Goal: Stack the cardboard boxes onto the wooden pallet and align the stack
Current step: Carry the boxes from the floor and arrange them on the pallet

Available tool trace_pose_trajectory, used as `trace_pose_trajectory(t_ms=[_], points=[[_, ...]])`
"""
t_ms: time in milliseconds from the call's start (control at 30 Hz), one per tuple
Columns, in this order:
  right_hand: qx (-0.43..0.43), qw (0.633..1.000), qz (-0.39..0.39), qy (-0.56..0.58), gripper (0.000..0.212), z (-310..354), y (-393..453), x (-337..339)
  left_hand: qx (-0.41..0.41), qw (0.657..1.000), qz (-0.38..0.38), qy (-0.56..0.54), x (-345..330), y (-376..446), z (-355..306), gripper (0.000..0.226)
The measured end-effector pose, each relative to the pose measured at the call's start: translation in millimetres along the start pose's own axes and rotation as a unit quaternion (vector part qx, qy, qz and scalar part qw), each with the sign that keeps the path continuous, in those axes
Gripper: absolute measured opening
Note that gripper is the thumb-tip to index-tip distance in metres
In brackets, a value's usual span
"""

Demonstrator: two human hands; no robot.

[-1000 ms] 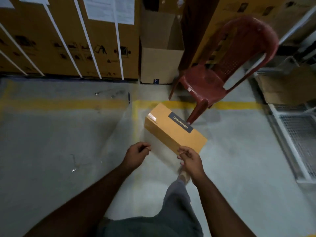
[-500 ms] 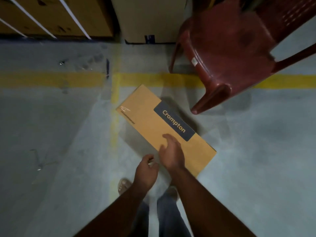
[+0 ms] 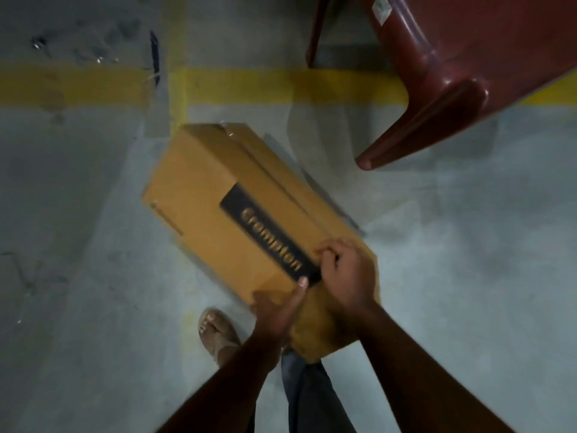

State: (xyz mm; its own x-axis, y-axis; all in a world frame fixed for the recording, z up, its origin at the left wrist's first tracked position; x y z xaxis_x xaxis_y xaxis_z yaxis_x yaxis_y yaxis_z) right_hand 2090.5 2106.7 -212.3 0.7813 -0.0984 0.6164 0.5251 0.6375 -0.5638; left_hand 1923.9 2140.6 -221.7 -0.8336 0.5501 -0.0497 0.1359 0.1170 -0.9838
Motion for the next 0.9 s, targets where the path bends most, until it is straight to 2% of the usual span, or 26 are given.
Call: trace_pose_trajectory(t_ms=[67,133,233,300,367,467,533,633,700,767,833,900], points=[[0.024,0.994,0.106,0.008,0.029,-11.0,-6.8,-17.9,-0.013,0.997,-0.069,-0.032,15.4,2.5,9.7,0.141],[-0.019,0.988,0.151,-0.019,0.042,-37.9,1.0,-33.3,-0.008,0.991,-0.096,-0.093,31.3,3.7,23.2,0.129],[-0.198,0.953,0.227,-0.023,0.107,-79.9,21.9,-50.8,-0.023,0.983,-0.113,-0.141,63.1,12.0,48.1,0.104],[-0.220,0.931,0.285,-0.067,0.124,-95.9,29.7,-66.1,-0.063,0.985,-0.102,-0.120,83.6,16.1,61.2,0.086],[-0.203,0.918,0.335,-0.056,0.120,-98.2,30.9,-79.8,-0.073,0.988,-0.102,-0.085,100.6,16.7,71.2,0.073],[-0.149,0.912,0.378,-0.051,0.102,-78.0,20.0,-83.2,-0.047,0.987,-0.125,-0.086,123.4,9.2,86.3,0.067],[-0.105,0.926,0.362,-0.014,0.088,-53.4,1.2,-71.2,-0.059,0.985,-0.139,-0.084,146.5,-10.0,86.8,0.054],[-0.096,0.938,0.300,0.142,0.075,-2.5,-36.6,-43.7,-0.103,0.982,-0.120,-0.106,187.3,-57.1,72.2,0.045],[-0.098,0.920,0.294,0.242,0.066,49.5,-63.2,-27.9,-0.130,0.981,-0.084,-0.115,215.7,-99.8,55.6,0.048],[-0.109,0.882,0.332,0.315,0.063,108.3,-90.0,-12.8,-0.135,0.976,-0.036,-0.166,242.6,-147.8,42.9,0.053],[-0.118,0.852,0.380,0.341,0.063,166.4,-119.9,7.8,-0.146,0.957,-0.005,-0.251,264.1,-204.7,32.5,0.057],[-0.103,0.846,0.400,0.336,0.058,219.8,-152.2,32.2,-0.180,0.934,-0.004,-0.309,281.6,-264.2,27.2,0.064]])
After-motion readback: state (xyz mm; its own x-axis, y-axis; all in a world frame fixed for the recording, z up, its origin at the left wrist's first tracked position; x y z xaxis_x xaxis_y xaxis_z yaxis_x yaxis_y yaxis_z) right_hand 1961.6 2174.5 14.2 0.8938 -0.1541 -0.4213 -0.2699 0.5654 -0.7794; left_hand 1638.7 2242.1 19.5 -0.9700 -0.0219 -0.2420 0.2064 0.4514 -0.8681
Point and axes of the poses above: each hand's wrist, its own y-axis towards the middle knuckle, its own x-axis out of the back of the hand, z = x × y, the point moved 2 cm from there along y, towards the middle knuckle, and after that the axes turned 11 degrees about z, right-handed, at the moved point
